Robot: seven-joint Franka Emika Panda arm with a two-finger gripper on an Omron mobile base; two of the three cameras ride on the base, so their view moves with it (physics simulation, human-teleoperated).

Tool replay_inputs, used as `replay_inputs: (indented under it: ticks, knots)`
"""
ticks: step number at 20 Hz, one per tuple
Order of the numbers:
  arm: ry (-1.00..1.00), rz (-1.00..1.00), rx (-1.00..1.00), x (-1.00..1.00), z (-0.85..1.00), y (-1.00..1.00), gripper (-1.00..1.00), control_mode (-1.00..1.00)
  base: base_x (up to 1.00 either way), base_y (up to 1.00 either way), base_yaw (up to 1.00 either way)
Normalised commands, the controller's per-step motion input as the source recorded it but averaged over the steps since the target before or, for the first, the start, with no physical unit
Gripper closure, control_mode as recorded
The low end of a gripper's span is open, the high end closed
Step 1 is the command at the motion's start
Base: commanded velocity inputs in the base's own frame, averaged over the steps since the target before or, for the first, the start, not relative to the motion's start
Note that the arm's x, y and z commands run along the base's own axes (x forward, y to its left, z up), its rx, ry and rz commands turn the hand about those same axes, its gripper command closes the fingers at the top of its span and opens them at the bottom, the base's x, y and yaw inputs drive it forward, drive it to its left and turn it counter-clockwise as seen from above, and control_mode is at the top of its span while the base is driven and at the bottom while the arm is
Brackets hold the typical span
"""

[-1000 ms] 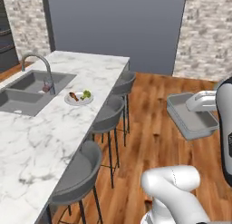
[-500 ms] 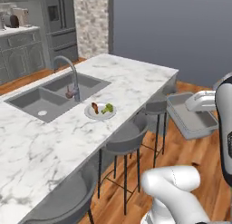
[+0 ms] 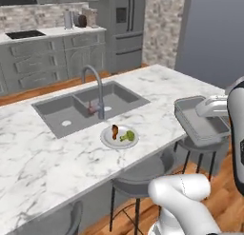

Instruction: Retrieve the tupperware and aluminum foil from the cabinet and place them on the dining counter near the plate with chicken drumstick and broccoli to prepare for storing leftovers.

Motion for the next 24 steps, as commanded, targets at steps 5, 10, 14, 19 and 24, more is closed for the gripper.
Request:
replay_inputs:
  ticks: [5,10,14,19,24]
  knots:
    - [0.0,0.0,0.0,0.0,0.0,0.0,1.0,1.0,1.0,-0.3,0.58]
    - [0.0,0.0,0.0,0.0,0.0,0.0,1.0,1.0,1.0,-0.13,0.61]
    - [0.0,0.0,0.0,0.0,0.0,0.0,1.0,1.0,0.98,0.0,0.63]
    - [0.0,0.11,0.0,0.37,-0.27,0.13,1.0,-1.0,0.6,0.07,0.29]
    - [0.0,0.03,-0.07,0.79,-0.52,0.56,1.0,-1.0,0.0,0.0,0.0]
